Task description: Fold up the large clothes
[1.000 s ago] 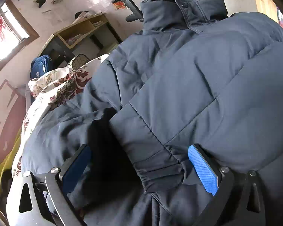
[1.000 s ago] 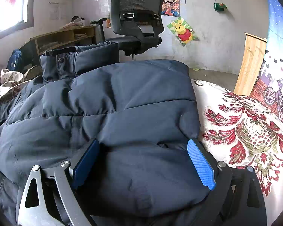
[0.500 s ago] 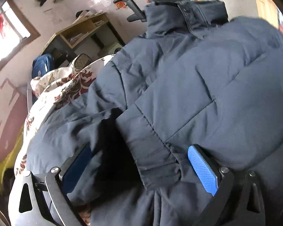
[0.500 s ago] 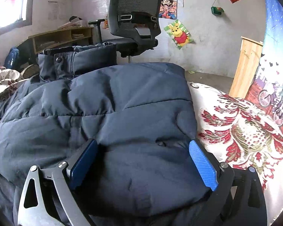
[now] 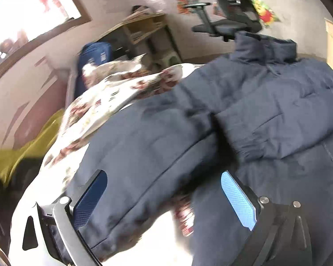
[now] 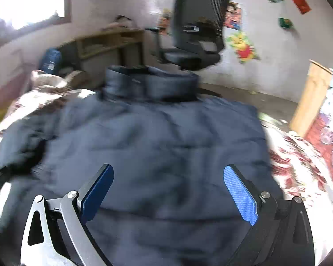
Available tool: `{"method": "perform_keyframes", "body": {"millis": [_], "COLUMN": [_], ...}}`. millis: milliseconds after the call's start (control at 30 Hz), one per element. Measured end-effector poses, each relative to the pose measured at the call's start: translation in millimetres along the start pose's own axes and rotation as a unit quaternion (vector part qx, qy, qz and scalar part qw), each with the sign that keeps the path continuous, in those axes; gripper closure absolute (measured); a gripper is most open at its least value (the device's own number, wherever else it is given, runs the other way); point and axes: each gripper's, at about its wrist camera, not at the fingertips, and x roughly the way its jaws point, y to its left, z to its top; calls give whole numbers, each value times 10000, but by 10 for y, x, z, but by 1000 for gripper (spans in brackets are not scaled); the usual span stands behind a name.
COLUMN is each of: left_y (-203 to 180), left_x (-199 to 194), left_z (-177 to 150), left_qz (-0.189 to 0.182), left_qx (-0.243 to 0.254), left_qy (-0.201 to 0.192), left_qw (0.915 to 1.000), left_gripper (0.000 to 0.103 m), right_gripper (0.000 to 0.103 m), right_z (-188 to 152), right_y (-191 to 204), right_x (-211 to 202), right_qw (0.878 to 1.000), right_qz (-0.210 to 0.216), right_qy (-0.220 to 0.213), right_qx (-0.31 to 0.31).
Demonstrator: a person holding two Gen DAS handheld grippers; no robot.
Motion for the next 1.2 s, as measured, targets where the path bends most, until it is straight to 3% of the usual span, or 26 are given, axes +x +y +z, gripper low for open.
{"method": "perform_keyframes", "body": {"millis": [167, 267, 367, 500, 767, 967, 1100, 1200], "left_y": [590, 1032, 1428, 1696, 1559, 1311, 1265, 1323], "left_x": [-44, -44, -50, -95, -156, -71, -14, 150], "left_z": [-239, -465, -763, -1092, -1369, -1391, -1408, -1425], "left_qz": [66, 89, 125, -37, -357, -631, -1019, -1111], "left_qx": [-833, -1591, -2379, -3141, -3633, -3629, -3839, -4171], "left_qy": [278, 452, 562, 344, 188, 253, 289, 544], "left_qw": [9961, 9862, 9696, 9488, 9308, 9293, 9173, 9004], "left_gripper": [0, 0, 0, 0, 0, 0, 0, 0], "right_gripper": [5, 5, 5, 5, 4, 1, 1, 1], "right_z": [49, 0, -94, -216, -501, -601, -636, -657], "right_y": [550, 792, 1057, 1317, 1616, 1565, 1511, 1488], "right_x": [63, 188, 356, 446, 700, 681, 671, 666], "right_qw": [9989, 9981, 9966, 9948, 9852, 9875, 9893, 9897], "right_qz": [429, 513, 474, 328, -270, -197, -110, -95], "right_qy": [153, 306, 587, 657, 803, 604, 504, 441], "right_qx": [-116, -140, -334, -708, -1487, -1440, -1368, -1362]}}
